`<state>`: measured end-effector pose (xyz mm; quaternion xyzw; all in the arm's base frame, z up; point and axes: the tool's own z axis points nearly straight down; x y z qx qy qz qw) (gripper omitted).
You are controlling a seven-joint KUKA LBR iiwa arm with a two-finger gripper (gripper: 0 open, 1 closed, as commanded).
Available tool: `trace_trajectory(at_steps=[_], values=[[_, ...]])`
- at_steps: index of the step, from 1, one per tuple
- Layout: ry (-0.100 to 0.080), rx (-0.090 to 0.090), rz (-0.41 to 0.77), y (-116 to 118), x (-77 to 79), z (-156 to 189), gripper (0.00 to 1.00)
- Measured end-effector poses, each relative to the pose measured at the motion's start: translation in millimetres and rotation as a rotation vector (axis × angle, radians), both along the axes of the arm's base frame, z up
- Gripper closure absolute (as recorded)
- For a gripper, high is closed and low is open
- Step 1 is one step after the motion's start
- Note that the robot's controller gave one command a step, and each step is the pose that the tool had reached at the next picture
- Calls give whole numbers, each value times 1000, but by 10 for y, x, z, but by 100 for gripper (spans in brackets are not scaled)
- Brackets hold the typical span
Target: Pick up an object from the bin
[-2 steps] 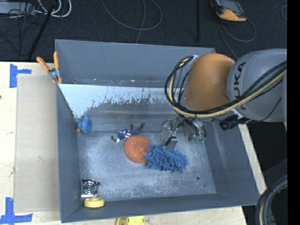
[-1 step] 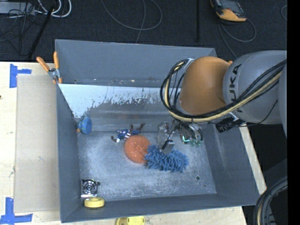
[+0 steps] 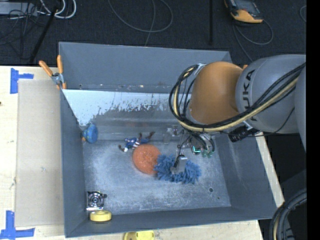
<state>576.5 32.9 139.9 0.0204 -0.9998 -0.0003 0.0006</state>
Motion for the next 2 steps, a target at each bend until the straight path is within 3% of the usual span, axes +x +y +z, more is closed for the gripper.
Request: trace_trajectory(at_steps=[1, 2], values=[[1, 0, -31, -28, -148, -537, 100], [1, 0, -31, -29, -148, -537, 100]])
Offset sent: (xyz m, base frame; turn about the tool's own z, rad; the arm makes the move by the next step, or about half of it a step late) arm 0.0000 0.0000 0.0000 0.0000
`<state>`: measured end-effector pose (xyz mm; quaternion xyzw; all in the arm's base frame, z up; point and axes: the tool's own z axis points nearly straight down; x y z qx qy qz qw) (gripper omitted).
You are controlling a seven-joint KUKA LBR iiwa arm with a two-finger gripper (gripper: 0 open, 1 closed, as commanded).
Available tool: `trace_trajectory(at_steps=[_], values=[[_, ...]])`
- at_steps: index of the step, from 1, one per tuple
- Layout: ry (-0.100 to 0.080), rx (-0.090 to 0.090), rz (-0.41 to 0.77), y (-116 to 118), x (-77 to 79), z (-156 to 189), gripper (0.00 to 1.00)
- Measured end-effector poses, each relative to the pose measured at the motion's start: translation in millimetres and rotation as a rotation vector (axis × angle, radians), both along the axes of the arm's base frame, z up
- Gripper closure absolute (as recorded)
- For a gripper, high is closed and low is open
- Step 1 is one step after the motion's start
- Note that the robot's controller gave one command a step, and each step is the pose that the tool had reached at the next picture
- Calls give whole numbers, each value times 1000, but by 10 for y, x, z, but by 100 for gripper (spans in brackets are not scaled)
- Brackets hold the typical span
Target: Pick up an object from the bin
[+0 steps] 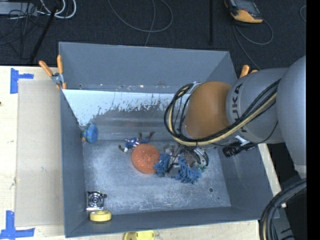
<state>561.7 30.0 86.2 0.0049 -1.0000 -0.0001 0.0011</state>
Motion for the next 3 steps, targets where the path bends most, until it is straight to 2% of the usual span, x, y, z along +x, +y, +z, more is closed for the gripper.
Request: trace_trajectory(at_steps=[1, 2, 3], values=[[-2, 0, -65, -529, -530, 1074, 100], [-2, 0, -65, -530, -530, 1074, 100], [8, 0, -59, -489, -484, 1395, 100]])
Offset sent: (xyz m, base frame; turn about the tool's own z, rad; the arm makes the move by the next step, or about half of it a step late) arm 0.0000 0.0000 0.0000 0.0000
